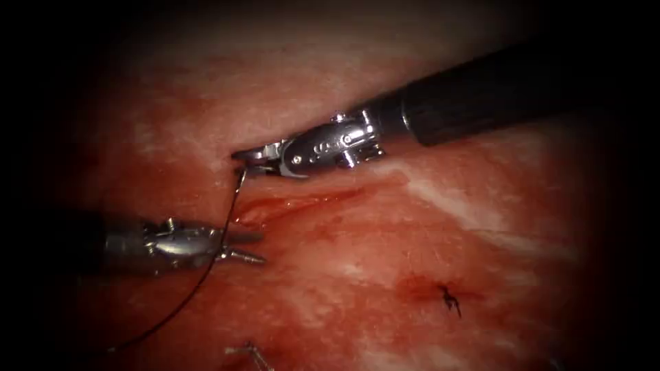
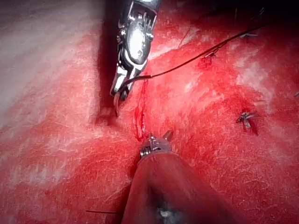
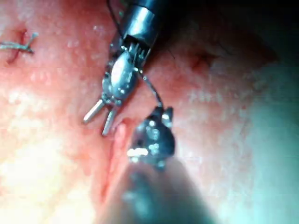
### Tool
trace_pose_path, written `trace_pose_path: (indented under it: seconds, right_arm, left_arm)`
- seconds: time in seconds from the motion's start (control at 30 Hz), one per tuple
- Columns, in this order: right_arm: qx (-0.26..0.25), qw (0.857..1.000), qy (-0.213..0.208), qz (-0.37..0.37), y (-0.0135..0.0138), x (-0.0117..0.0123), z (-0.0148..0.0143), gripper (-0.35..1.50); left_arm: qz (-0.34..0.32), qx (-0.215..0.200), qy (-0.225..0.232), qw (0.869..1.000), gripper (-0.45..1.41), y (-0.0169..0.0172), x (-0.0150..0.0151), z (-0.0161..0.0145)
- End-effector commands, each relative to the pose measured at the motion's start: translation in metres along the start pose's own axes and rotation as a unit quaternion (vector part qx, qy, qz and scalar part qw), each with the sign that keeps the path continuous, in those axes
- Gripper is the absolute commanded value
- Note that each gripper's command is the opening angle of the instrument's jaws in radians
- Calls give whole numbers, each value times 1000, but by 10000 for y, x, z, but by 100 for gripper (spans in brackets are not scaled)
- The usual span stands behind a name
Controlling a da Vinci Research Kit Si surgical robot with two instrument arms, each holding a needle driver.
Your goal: Wound Closure
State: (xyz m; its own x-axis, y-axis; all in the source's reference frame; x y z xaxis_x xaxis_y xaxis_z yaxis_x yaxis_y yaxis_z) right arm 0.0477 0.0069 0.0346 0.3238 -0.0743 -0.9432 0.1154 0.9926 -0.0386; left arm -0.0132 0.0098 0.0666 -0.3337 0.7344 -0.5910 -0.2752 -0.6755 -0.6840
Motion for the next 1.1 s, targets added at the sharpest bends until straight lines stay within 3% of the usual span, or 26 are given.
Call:
trace_pose_path:
  seconds: [0.03,0.37,0.57,1.1]
  right_arm:
    - [-2,1000,-2,4,-2,-3,9,-35]
    - [-22,999,-2,38,18,-5,7,-35]
    - [-24,995,-3,98,28,-5,5,-35]
    - [3,987,11,159,35,-10,11,-35]
  left_arm:
    - [-1,-1,-1,1000,15,3,-7,7]
    - [-1,-1,-1,1000,15,3,-7,7]
    - [-1,-1,-1,1000,15,3,-7,7]
    - [-1,-2,-1,1000,15,3,-7,5]
